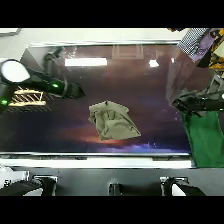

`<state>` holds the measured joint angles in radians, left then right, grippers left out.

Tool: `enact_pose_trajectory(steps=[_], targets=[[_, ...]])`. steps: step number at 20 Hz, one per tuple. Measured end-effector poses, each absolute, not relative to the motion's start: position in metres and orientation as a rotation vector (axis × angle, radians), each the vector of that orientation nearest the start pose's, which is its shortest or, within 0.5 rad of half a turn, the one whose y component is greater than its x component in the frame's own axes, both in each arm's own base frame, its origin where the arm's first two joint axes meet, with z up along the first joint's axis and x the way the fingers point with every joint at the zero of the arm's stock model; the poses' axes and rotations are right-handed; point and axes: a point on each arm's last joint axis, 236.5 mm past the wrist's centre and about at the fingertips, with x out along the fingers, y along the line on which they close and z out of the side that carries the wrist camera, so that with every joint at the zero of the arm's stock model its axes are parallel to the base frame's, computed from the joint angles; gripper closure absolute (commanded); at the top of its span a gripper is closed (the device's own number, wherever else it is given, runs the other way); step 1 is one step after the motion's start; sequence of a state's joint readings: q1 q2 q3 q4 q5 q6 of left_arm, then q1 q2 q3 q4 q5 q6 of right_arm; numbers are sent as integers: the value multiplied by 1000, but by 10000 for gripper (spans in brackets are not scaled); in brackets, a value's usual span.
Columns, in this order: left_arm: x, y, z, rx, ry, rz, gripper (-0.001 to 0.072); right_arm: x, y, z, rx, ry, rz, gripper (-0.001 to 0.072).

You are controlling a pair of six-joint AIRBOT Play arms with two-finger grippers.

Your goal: Fold the clothes and pants, and hang the long-sleeved shirts on hangers.

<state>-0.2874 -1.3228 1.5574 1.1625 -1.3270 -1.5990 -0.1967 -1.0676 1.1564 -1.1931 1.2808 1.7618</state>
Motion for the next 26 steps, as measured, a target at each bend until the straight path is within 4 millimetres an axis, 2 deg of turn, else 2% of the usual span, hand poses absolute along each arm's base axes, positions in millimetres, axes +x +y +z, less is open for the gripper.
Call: enact_pose_trajectory(steps=[2, 3, 4, 5, 8, 13, 17, 18, 19, 21, 23, 26], targets=[[387, -187, 149, -189, 1112, -498, 233, 349, 17, 62, 631, 1229, 45, 381], [390, -179, 150, -194, 1106, -481, 233, 343, 23, 45, 655, 1278, 91, 354], [392, -173, 150, -198, 1103, -468, 233, 337, 33, 28, 690, 1325, 145, 306], [393, -170, 150, -200, 1102, -459, 234, 330, 42, 14, 729, 1361, 194, 289], [395, -164, 149, -205, 1104, -446, 233, 313, 70, -23, 836, 1429, 286, 289], [398, -161, 145, -208, 1112, -436, 233, 290, 124, -59, 810, 1499, 371, 288], [399, -161, 142, -226, 1123, -423, 232, 285, 152, -75, 770, 1510, 370, 291], [400, -160, 141, -235, 1127, -415, 221, 285, 156, -78, 769, 1513, 361, 348], [400, -160, 140, -240, 1130, -408, 163, 285, 158, -82, 771, 1517, 351, 432], [401, -156, 138, -250, 1137, -383, 161, 285, 162, -87, 775, 1525, 336, 676], [403, -145, 132, -249, 1151, -338, 161, 285, 163, -89, 778, 1527, 329, 680], [402, -107, 98, -256, 1215, -228, 161, 285, 165, -91, 805, 1540, 302, 680]])
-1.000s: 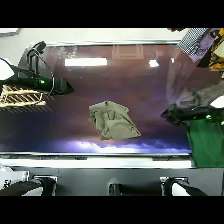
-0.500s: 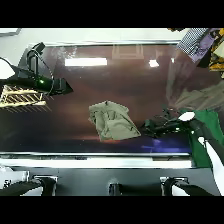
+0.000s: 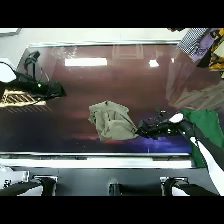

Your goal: Fold the clothes and pants, and hang the long-sleeved shirts on hangers.

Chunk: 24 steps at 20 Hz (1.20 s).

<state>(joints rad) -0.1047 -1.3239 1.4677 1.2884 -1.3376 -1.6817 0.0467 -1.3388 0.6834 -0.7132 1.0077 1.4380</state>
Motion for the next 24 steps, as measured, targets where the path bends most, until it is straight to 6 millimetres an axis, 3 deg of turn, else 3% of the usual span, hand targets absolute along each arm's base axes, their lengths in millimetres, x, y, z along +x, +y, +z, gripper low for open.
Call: enact_pose_trajectory(steps=[2, 4, 7, 10, 15, 22, 23, 24], targets=[[398, -86, 65, -271, 1255, -201, 161, 283, 166, -89, 820, 1548, 292, 680], [395, -85, 30, -334, 1272, -237, 161, 282, 167, -85, 826, 1551, 294, 680], [394, -107, -10, -460, 1264, -335, 161, 277, 169, -81, 835, 1568, 301, 680], [396, -138, -39, -580, 1259, -427, 162, 272, 171, -79, 836, 1588, 312, 680], [395, -178, -73, -680, 1289, -498, 178, 268, 172, -77, 847, 1608, 309, 680], [387, -202, -86, -684, 1316, -541, 217, 267, 172, -77, 863, 1617, 298, 680], [385, -206, -88, -679, 1321, -548, 272, 267, 172, -77, 864, 1617, 297, 680], [384, -208, -90, -676, 1325, -551, 374, 267, 172, -76, 866, 1618, 295, 680]])
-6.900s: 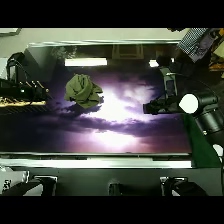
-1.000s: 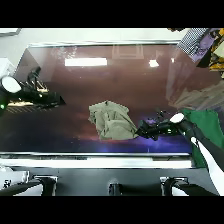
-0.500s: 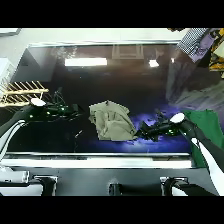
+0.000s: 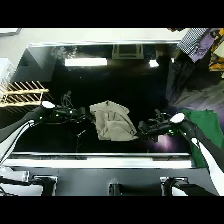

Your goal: Fold the clothes and pants, and hang the long-sleeved shirts on hangers.

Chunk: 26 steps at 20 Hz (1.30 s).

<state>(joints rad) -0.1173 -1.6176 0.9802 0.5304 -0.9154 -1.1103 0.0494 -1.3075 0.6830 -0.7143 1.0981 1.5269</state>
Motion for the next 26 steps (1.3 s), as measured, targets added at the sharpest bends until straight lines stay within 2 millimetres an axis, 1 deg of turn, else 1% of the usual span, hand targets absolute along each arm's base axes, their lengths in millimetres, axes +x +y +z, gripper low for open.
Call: enact_pose_trajectory(steps=[1, 2, 3, 4, 5, 6, 9, 11, 12, 14, 16, 17, 19, 21, 23, 25, 26], targets=[[383, -210, -92, -673, 1331, -554, 427, 267, 172, -76, 867, 1618, 295, 680], [382, -212, -94, -673, 1337, -554, 463, 267, 172, -76, 867, 1618, 295, 680], [381, -213, -96, -672, 1341, -553, 463, 267, 172, -76, 867, 1618, 295, 680], [381, -214, -98, -672, 1343, -552, 484, 267, 172, -76, 869, 1619, 292, 680], [381, -215, -99, -672, 1345, -551, 598, 267, 172, -76, 869, 1619, 292, 680], [381, -215, -100, -671, 1346, -549, 687, 267, 172, -76, 869, 1619, 293, 680], [382, -214, -101, -670, 1344, -547, 689, 267, 172, -76, 869, 1619, 293, 680], [385, -213, -98, -670, 1335, -550, 690, 268, 173, -75, 866, 1615, 296, 681], [389, -212, -93, -671, 1324, -554, 690, 269, 172, -73, 854, 1604, 307, 682], [402, -208, -75, -670, 1278, -568, 690, 278, 171, -62, 820, 1551, 333, 682], [422, -196, -43, -656, 1199, -573, 691, 297, 165, -41, 756, 1452, 356, 682], [431, -187, -25, -636, 1156, -568, 691, 309, 161, -24, 713, 1385, 366, 683], [450, -162, 17, -575, 1064, -529, 691, 334, 150, 14, 617, 1239, 370, 683], [464, -137, 69, -516, 951, -490, 691, 360, 136, 68, 518, 1057, 367, 682], [471, -119, 130, -467, 818, -466, 690, 376, 126, 129, 450, 880, 367, 682], [466, -108, 200, -427, 675, -459, 691, 379, 120, 194, 399, 711, 377, 682], [458, -106, 231, -408, 611, -460, 690, 376, 117, 227, 376, 631, 384, 682]])
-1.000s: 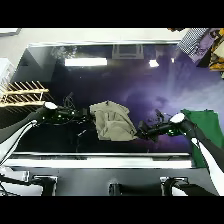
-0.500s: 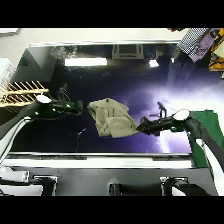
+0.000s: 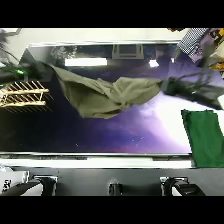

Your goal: Fold the clothes and pants, and hang the long-sleeved shirts on hangers.

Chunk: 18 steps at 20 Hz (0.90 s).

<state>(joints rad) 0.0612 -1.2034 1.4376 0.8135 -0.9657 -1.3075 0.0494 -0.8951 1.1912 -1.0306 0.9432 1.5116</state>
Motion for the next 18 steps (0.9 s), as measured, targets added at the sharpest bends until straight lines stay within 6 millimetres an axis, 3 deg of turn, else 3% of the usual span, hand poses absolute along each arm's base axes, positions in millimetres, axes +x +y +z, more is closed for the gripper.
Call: enact_pose_trajectory(steps=[2, 4, 7, 10, 12, 14, 16, 18], targets=[[436, -100, 294, -371, 480, -453, 690, 362, 111, 288, 333, 478, 389, 682], [405, -92, 343, -332, 373, -418, 691, 338, 101, 344, 298, 338, 372, 682], [357, -71, 396, -291, 243, -323, 690, 293, 81, 414, 273, 151, 317, 682], [317, -54, 434, -275, 123, -244, 690, 256, 68, 455, 292, 22, 285, 682], [306, -48, 445, -272, 83, -218, 690, 246, 63, 467, 327, -14, 275, 682], [308, -44, 442, -281, 87, -203, 690, 255, 62, 461, 361, 15, 262, 681], [325, -45, 424, -305, 141, -202, 689, 282, 64, 437, 411, 115, 245, 681], [352, -50, 388, -351, 249, -218, 689, 323, 69, 390, 468, 293, 216, 681]])
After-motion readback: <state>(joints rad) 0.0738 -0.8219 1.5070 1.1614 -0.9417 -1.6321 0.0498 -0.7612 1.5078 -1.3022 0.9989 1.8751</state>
